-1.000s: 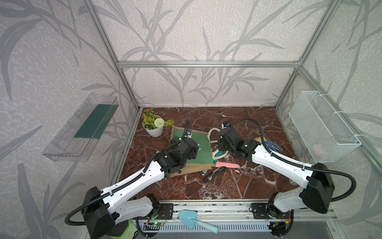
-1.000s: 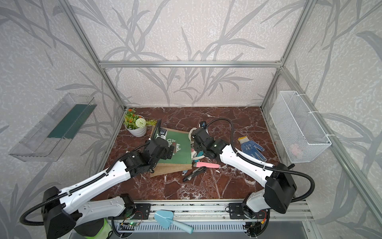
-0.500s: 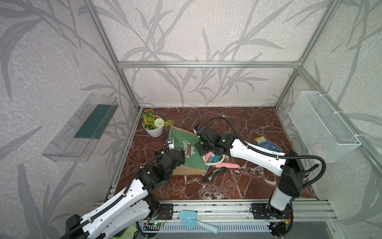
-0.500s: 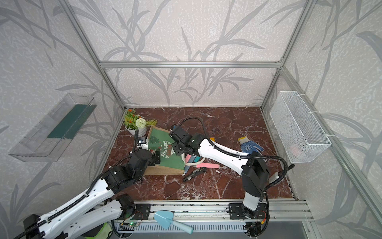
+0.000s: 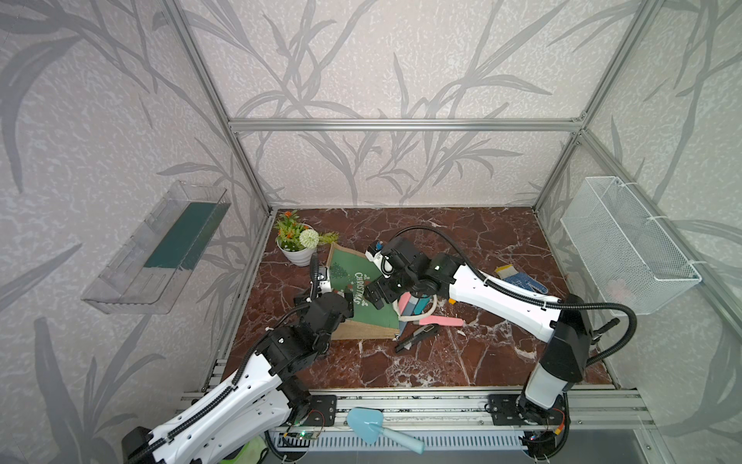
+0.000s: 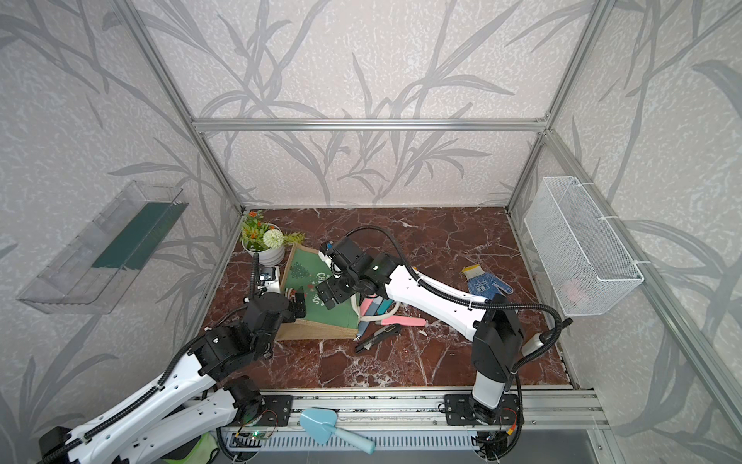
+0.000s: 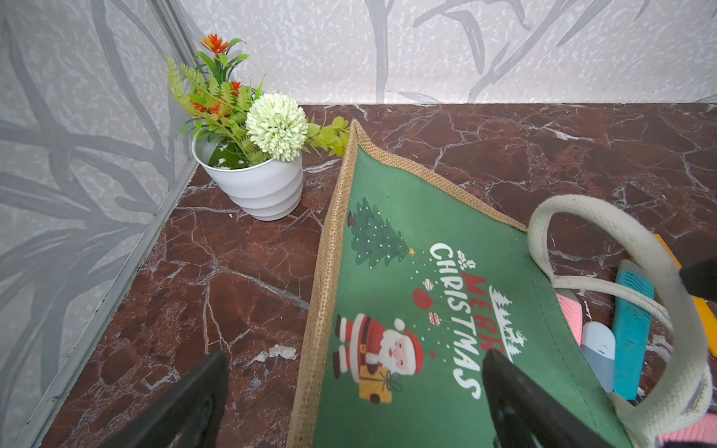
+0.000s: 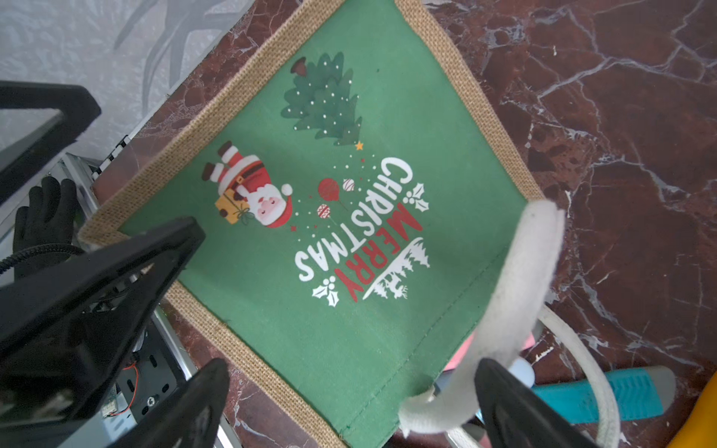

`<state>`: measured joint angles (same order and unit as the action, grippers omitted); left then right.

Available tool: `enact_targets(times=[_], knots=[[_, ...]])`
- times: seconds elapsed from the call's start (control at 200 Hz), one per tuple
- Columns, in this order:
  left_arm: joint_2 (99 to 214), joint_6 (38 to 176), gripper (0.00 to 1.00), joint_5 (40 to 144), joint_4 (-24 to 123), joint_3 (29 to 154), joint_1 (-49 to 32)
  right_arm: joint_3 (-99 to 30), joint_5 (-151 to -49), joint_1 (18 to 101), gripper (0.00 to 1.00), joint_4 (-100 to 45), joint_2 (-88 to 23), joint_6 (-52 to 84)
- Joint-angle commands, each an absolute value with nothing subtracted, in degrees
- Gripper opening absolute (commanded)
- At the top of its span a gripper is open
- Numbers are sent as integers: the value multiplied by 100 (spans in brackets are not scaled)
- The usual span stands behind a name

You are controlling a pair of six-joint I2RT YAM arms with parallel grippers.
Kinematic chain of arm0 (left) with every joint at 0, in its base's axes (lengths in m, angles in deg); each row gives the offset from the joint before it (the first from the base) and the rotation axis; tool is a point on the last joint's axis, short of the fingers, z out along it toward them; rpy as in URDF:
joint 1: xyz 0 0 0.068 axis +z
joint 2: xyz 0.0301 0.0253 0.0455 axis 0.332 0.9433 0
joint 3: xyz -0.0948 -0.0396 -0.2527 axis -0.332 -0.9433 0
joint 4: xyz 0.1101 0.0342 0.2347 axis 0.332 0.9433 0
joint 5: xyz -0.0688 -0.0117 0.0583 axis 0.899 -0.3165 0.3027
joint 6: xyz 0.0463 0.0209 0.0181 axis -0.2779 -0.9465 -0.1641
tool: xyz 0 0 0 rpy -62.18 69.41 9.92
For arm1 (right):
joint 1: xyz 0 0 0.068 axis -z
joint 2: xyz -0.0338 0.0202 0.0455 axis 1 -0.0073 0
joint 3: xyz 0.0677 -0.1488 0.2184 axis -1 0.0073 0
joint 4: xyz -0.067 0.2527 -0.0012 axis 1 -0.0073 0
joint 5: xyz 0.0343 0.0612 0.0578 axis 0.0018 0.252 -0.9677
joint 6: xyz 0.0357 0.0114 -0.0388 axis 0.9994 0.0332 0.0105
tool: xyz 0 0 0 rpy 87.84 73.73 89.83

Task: Place the art knife into the pouch
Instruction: Adjust the pouch at the center of the board.

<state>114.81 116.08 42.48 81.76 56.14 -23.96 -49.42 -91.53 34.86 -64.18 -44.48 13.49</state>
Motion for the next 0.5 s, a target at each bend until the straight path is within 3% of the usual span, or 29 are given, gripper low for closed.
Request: enact_targets(times=[0.0,0.21,0.495], knots=[[11460,11735,99,4045,8309,5651,-2359,-5142,-8983,3602,100,-6823,-4256,1439],[11461,11674,99,4100,8407,5750,-2364,-4476,-8693,4365,100,-6702,-3891,1873],[11693,11468,99,4291,8310,5881,-2359,-3209,-9023,5700,98,-6247,-3259,2549]])
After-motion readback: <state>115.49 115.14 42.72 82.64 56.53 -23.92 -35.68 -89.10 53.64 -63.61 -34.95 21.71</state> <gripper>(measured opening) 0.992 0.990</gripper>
